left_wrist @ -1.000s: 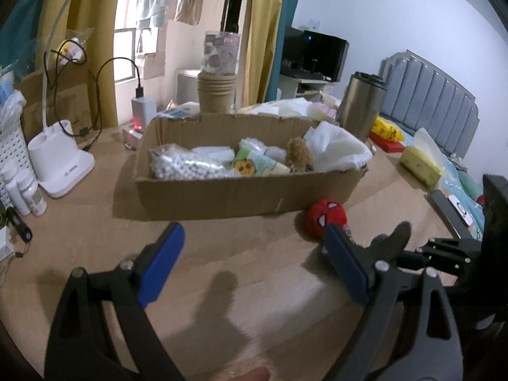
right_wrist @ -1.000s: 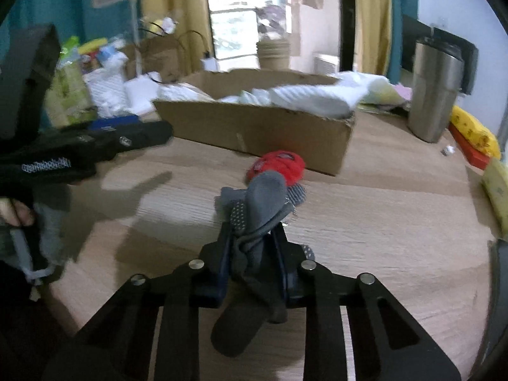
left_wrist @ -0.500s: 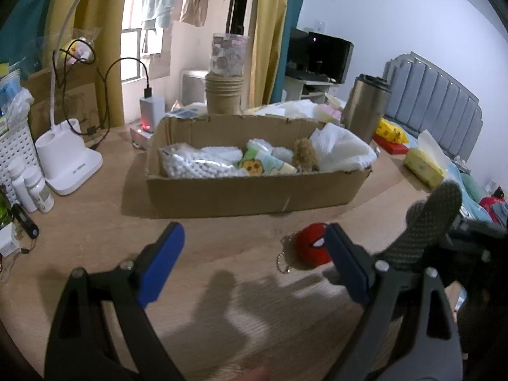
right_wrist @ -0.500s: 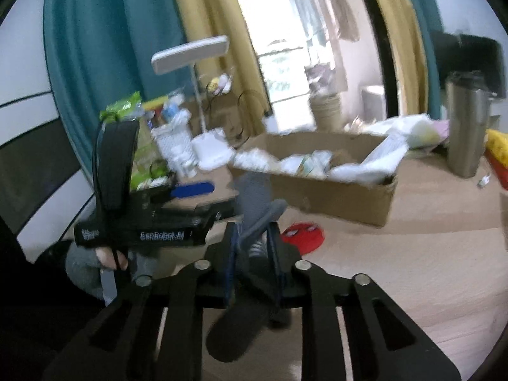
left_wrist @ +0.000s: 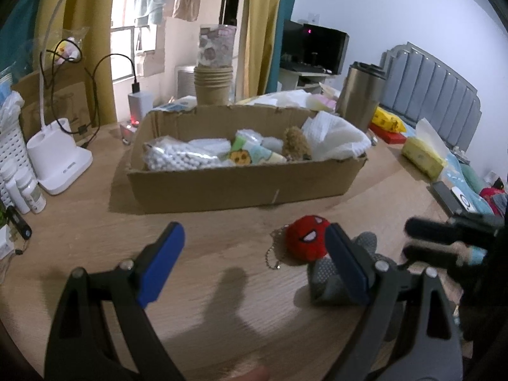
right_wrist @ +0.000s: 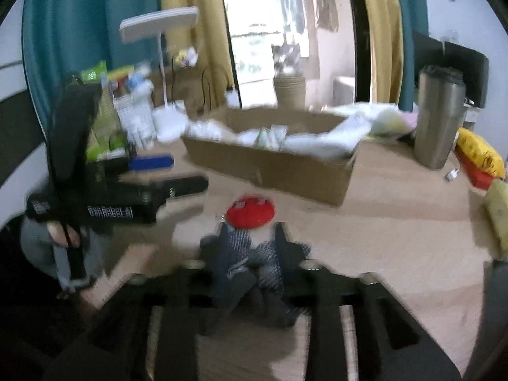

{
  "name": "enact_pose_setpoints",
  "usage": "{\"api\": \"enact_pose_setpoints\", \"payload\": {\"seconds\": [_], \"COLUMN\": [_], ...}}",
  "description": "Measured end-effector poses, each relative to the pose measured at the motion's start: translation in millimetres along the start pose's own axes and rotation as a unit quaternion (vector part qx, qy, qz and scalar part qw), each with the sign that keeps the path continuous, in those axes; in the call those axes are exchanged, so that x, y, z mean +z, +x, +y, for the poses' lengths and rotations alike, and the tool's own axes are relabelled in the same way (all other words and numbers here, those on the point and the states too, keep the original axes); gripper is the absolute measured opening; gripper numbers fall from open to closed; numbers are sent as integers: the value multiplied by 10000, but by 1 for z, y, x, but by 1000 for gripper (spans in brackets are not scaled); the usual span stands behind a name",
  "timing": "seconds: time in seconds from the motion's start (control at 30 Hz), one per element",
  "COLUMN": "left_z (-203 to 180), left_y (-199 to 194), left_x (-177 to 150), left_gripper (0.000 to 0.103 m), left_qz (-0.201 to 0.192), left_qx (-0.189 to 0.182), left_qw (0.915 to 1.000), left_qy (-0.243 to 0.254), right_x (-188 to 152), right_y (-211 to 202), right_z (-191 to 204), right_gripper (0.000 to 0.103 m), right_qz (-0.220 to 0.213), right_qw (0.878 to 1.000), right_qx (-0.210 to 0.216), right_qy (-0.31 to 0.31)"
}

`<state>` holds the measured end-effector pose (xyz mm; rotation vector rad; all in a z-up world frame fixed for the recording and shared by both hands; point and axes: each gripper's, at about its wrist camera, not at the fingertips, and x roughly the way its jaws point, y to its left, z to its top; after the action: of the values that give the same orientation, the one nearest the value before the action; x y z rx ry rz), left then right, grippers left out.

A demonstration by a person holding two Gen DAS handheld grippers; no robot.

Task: Organize soft objects
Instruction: 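Lift and regrip the gray glove with the right tool, then grasp the red Spider-Man keychain with the left tool while the right tool holds the glove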

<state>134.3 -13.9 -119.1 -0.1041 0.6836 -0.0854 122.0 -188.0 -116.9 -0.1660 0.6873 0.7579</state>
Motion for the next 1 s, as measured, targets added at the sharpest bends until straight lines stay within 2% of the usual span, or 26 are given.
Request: {"api": "enact_pose_setpoints", "payload": {"seconds": [0.03, 0.13, 0.47, 0.57, 0.63, 0.7, 1.0], "left_z": [0, 1, 5, 4, 4, 3, -19], "left_y": [0, -2, 0, 1, 3, 5, 24], "left_x": [0, 0, -4, -4, -4, -4, 0], "left_gripper": [91, 91, 91, 91, 91, 91, 91], "left_qz": [-4, 1, 52, 58, 90, 128, 309], "left_qx": [12, 46, 71, 40, -16, -24, -191], "left_qw": [10000, 10000, 9999, 10000, 10000, 9999, 9988], "left_qy": [-2, 10, -53, -32, -28, -11, 327], "right_x": [-4, -11, -21, -22, -23, -23, -21], "right_y": [4, 13, 42, 43, 41, 37, 15], "right_z": [2, 7, 10, 12, 11, 10, -20], "right_gripper": [53, 53, 54, 49, 33, 28, 27], "right_qz": [94, 301, 1005, 1006, 967, 894, 693], "right_qw": [10000, 9995, 9939, 9937, 9940, 9941, 9941], "right_qx": [27, 40, -428, -420, -420, -532, -821], "right_qy": [-10, -38, -176, -271, -295, -293, -154]}}
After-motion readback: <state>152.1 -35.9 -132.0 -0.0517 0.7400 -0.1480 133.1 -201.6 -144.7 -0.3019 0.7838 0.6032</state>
